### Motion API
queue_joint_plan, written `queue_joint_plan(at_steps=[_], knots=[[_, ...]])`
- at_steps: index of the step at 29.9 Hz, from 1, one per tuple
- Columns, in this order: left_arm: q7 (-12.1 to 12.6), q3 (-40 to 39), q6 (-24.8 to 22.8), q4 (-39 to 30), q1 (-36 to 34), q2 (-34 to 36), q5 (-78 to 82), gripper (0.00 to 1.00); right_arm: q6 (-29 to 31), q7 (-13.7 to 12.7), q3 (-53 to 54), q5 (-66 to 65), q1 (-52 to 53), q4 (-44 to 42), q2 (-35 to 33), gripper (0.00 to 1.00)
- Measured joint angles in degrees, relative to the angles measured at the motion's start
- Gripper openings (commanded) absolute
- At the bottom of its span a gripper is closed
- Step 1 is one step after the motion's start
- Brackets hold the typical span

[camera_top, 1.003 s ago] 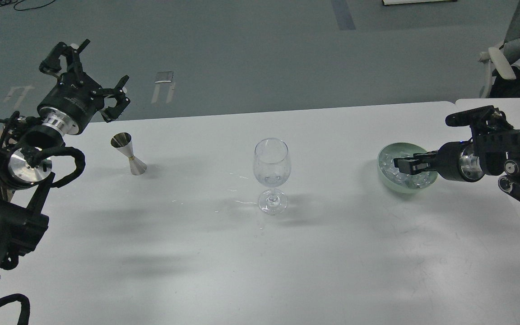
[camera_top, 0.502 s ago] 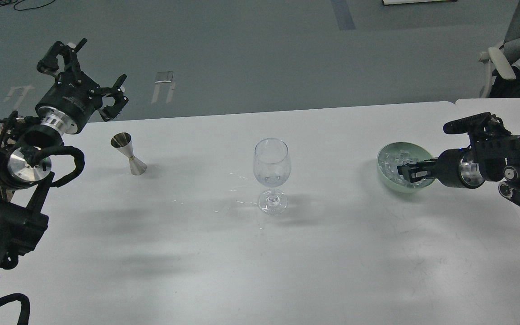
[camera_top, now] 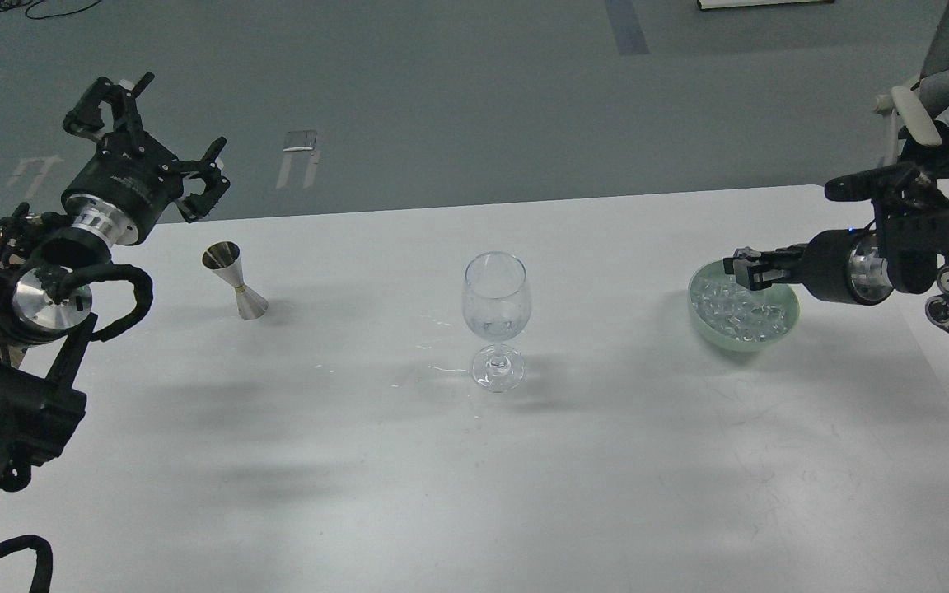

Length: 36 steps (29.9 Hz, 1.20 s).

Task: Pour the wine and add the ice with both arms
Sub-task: 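Reach the right gripper into the green bowl and grasp ice, then carry the ice with the right gripper over the wine glass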

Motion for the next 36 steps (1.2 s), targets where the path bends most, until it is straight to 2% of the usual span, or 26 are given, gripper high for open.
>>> queue_joint_plan(at_steps=[5, 12, 16, 21, 27, 36], knots=[[0.2, 0.0, 0.0, 0.0, -0.1, 0.2, 0.0, 0.97, 0.0, -0.2, 5.9, 0.0, 0.1, 4.4, -1.7, 0.19], [0.3, 0.0, 0.0, 0.0, -0.3, 0.0, 0.0, 0.97, 0.0, -1.0, 11.2, 0.0, -0.1, 16.9, -2.5, 0.22], [0.2, 0.0, 0.0, 0.0, -0.3, -0.1, 0.1, 0.97, 0.1, -3.5, 12.7, 0.0, 0.3, 22.1, -1.1, 0.22], [0.1, 0.0, 0.0, 0.0, -0.3, 0.2, 0.1, 0.97, 0.5, -7.0, 12.7, 0.0, 2.3, 25.2, 2.8, 0.22], [0.0, -0.9, 0.0, -0.1, 0.3, 1.0, 0.0, 0.97, 0.7, -11.6, 12.4, -0.2, 3.5, 25.2, 12.4, 0.22], [0.3, -1.8, -0.1, -0.2, 1.1, 1.7, 0.0, 0.97, 0.9, -13.3, 7.4, -1.5, 4.9, 24.7, 21.6, 0.22]])
